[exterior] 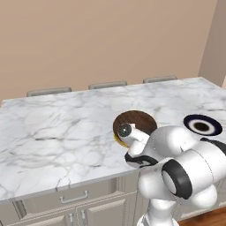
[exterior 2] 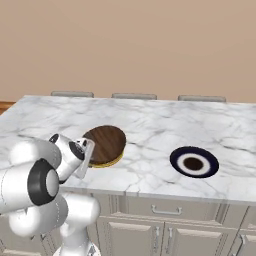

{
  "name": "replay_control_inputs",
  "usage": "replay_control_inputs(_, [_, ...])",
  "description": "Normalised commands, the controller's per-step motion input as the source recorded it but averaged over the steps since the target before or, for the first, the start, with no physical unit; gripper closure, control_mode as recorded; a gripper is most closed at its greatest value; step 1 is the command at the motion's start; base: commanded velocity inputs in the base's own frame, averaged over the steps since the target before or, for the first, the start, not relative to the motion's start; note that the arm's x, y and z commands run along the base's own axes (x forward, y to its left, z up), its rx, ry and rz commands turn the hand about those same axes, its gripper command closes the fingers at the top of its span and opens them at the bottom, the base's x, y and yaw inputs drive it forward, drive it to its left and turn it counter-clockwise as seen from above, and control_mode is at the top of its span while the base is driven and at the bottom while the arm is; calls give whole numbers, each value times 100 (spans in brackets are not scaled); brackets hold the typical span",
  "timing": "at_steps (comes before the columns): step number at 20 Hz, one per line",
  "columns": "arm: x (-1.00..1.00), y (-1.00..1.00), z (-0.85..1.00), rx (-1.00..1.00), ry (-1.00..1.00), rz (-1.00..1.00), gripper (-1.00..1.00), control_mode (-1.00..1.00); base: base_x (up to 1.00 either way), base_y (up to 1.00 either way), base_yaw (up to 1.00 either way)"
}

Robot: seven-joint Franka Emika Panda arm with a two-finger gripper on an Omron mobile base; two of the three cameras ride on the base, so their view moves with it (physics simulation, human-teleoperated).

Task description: Move the bowls from the cabinet to the plates on the dining table.

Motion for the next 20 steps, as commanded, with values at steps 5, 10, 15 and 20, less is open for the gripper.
replay_control_inputs(5, [-66,0,41,0,-16,0,-100,-100,0,0,0])
replay_control_inputs(10, [-50,0,51,0,-18,0,-100,-100,0,0,0])
replay_control_inputs(15, [-47,-13,22,1,-14,2,-100,-100,0,0,0])
replay_control_inputs(20, [-95,-59,25,14,-15,-6,-100,-100,0,0,0])
